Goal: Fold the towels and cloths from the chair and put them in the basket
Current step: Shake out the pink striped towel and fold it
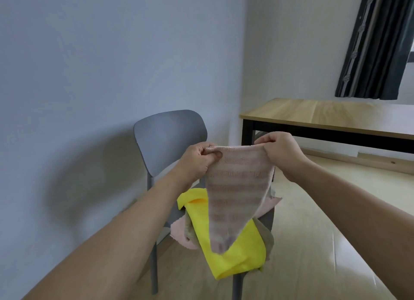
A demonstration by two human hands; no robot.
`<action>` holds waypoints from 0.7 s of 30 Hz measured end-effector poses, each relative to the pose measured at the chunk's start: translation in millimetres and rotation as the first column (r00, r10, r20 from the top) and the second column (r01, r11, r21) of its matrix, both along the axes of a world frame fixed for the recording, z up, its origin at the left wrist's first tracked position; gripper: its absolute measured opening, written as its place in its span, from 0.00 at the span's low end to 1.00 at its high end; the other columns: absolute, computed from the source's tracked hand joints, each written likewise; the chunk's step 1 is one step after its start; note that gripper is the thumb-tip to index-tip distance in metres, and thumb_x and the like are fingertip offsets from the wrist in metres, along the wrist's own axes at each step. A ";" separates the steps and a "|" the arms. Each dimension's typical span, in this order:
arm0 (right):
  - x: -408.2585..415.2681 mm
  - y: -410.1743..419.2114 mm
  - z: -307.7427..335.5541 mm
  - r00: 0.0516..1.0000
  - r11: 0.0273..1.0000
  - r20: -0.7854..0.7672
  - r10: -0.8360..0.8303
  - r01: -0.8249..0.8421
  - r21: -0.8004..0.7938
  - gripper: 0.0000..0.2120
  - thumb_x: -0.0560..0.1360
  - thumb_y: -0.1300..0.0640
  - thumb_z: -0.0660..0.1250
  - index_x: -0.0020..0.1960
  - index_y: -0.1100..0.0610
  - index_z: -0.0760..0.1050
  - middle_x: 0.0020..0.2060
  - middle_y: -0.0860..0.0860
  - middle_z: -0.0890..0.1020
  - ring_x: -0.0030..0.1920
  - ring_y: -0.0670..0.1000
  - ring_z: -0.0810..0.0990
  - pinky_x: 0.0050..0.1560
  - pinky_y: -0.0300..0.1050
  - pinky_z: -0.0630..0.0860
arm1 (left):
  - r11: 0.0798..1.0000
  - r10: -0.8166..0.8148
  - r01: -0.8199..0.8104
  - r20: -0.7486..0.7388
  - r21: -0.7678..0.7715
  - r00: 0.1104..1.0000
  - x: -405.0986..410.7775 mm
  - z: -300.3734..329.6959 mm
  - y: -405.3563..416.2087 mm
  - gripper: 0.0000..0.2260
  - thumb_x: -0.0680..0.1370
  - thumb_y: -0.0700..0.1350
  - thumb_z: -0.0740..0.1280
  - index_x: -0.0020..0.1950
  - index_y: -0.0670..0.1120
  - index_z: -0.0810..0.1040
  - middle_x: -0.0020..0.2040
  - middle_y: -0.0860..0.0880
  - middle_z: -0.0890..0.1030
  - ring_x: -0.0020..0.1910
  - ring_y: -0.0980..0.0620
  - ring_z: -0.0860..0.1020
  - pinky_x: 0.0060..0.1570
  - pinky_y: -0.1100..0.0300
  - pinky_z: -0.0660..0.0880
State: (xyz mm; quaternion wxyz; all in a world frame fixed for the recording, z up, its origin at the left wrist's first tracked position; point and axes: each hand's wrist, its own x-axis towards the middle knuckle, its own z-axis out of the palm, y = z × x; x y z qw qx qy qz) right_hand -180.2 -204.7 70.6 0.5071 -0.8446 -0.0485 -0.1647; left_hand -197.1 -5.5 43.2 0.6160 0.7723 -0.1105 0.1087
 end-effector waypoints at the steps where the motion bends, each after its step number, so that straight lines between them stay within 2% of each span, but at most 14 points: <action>1: 3.4 1.6 -1.4 0.999 1.000 0.034 -0.008 0.008 -0.011 0.12 0.76 0.65 0.59 0.44 0.53 0.78 0.45 0.48 0.78 0.47 0.48 0.75 0.48 0.44 0.76 | 0.999 0.033 -0.034 0.043 0.033 0.999 4.9 -1.6 0.2 0.03 0.79 0.39 0.66 0.46 0.43 0.79 0.40 0.50 0.79 0.39 0.57 0.75 0.37 0.70 0.72; 6: 6.1 8.2 -11.8 0.984 1.000 0.176 0.016 -0.014 -0.014 0.12 0.76 0.64 0.57 0.47 0.55 0.79 0.41 0.45 0.77 0.42 0.44 0.73 0.41 0.39 0.72 | 0.995 0.090 -0.097 0.165 0.037 0.982 11.4 -8.7 10.9 0.06 0.78 0.36 0.64 0.48 0.40 0.80 0.41 0.49 0.77 0.42 0.56 0.72 0.40 0.72 0.69; 9: -7.3 4.8 -42.2 0.982 0.989 0.166 0.089 -0.067 -0.132 0.11 0.76 0.65 0.57 0.45 0.56 0.77 0.39 0.45 0.76 0.40 0.43 0.72 0.37 0.37 0.67 | 0.995 -0.021 0.015 0.058 0.103 0.998 0.8 -32.7 19.0 0.05 0.74 0.42 0.65 0.45 0.42 0.79 0.40 0.47 0.76 0.41 0.55 0.71 0.42 0.65 0.69; 11: -17.7 -1.5 -75.5 0.981 0.942 -0.010 0.194 -0.189 -0.277 0.12 0.75 0.65 0.58 0.41 0.53 0.76 0.37 0.44 0.76 0.40 0.45 0.73 0.36 0.36 0.67 | 0.960 -0.138 0.166 -0.135 0.225 0.981 -7.3 -61.0 26.5 0.07 0.70 0.44 0.65 0.44 0.44 0.79 0.39 0.49 0.75 0.42 0.54 0.71 0.44 0.60 0.67; 13: -27.5 -9.3 -113.7 0.928 0.843 -0.273 0.255 -0.352 -0.407 0.12 0.74 0.65 0.60 0.36 0.50 0.73 0.36 0.44 0.75 0.39 0.45 0.73 0.34 0.32 0.67 | 0.833 -0.227 0.373 -0.364 0.407 0.903 -15.8 -95.4 31.6 0.04 0.70 0.44 0.66 0.44 0.49 0.78 0.40 0.52 0.76 0.42 0.55 0.72 0.45 0.60 0.67; 15: -37.0 -16.2 -145.2 0.826 0.780 -0.509 0.242 -0.478 -0.404 0.09 0.74 0.64 0.60 0.37 0.53 0.71 0.36 0.47 0.75 0.36 0.45 0.75 0.35 0.34 0.72 | 0.701 -0.233 0.497 -0.494 0.512 0.838 -24.2 -127.1 30.6 0.03 0.72 0.45 0.66 0.42 0.53 0.76 0.39 0.55 0.74 0.41 0.57 0.72 0.42 0.62 0.68; 17: -42.0 -18.5 -160.3 0.727 0.770 -0.652 0.214 -0.536 -0.345 0.08 0.75 0.64 0.57 0.40 0.56 0.72 0.38 0.51 0.75 0.35 0.50 0.78 0.37 0.42 0.79 | 0.688 -0.180 0.468 -0.493 0.555 0.851 -26.2 -144.8 25.1 0.04 0.74 0.44 0.66 0.42 0.53 0.75 0.37 0.56 0.74 0.39 0.57 0.71 0.39 0.63 0.68; 18: -40.4 -18.5 -161.7 0.713 0.779 -0.673 0.198 -0.531 -0.334 0.08 0.75 0.64 0.56 0.42 0.57 0.72 0.38 0.52 0.75 0.34 0.52 0.78 0.35 0.43 0.79 | 0.705 -0.143 0.424 -0.470 0.569 0.871 -23.4 -147.8 22.5 0.04 0.75 0.43 0.66 0.43 0.53 0.76 0.37 0.56 0.74 0.38 0.57 0.71 0.38 0.63 0.68; 21: -20.5 -19.3 -156.6 0.773 0.825 -0.618 0.142 -0.438 -0.358 0.08 0.75 0.63 0.56 0.41 0.58 0.73 0.39 0.55 0.77 0.35 0.55 0.79 0.37 0.48 0.80 | 0.757 -0.045 0.277 -0.376 0.592 0.926 -4.2 -144.5 15.1 0.03 0.76 0.43 0.65 0.44 0.50 0.77 0.36 0.54 0.74 0.37 0.56 0.71 0.37 0.61 0.67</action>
